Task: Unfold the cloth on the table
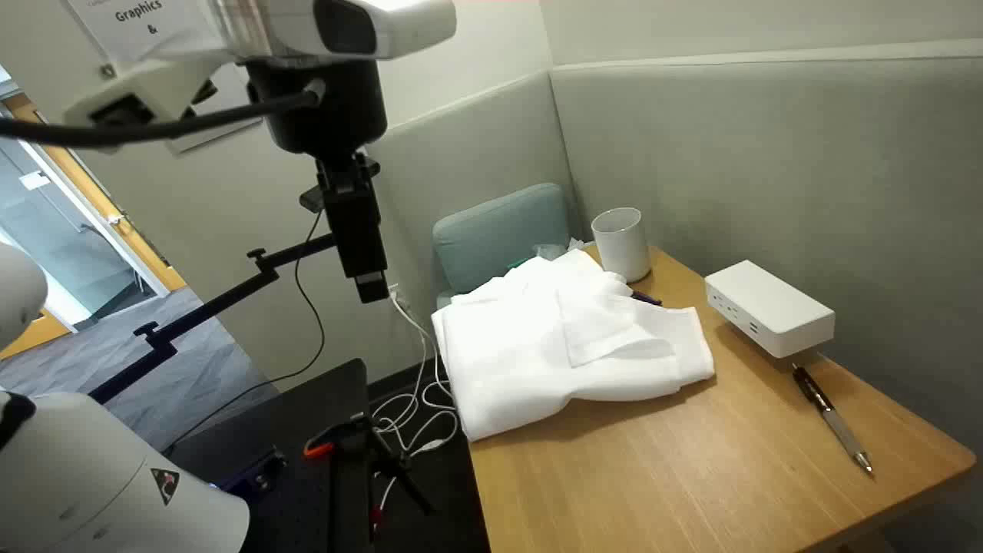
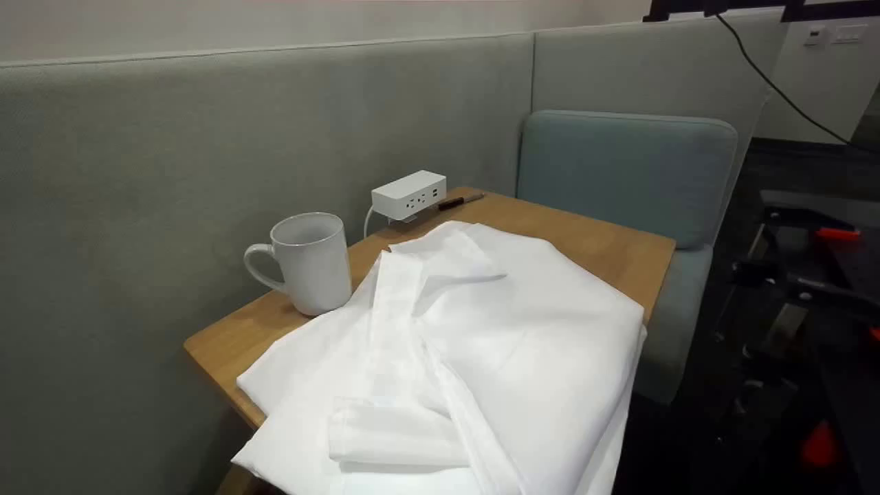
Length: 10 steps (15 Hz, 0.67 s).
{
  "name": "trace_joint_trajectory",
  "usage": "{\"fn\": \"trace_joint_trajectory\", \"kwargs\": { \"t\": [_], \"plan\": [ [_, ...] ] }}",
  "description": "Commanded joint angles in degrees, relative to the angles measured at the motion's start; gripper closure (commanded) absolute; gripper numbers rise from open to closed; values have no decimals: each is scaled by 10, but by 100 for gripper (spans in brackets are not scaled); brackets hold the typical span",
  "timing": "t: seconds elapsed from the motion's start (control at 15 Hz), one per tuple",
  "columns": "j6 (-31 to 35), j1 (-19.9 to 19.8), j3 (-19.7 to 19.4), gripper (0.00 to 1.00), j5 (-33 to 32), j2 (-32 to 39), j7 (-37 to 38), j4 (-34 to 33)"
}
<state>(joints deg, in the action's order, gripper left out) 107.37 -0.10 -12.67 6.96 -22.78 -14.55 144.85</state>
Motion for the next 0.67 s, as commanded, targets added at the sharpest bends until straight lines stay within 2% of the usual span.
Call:
{"fn": "trace_joint_trajectory", "kwargs": {
  "t": [0.0, 0.33, 0.6],
  "plan": [
    [-2, -15, 14, 0, 5, 1, -5, -1],
    [-2, -15, 14, 0, 5, 1, -5, -1],
    [11, 0, 31, 0, 32, 8, -1, -5]
  ]
}}
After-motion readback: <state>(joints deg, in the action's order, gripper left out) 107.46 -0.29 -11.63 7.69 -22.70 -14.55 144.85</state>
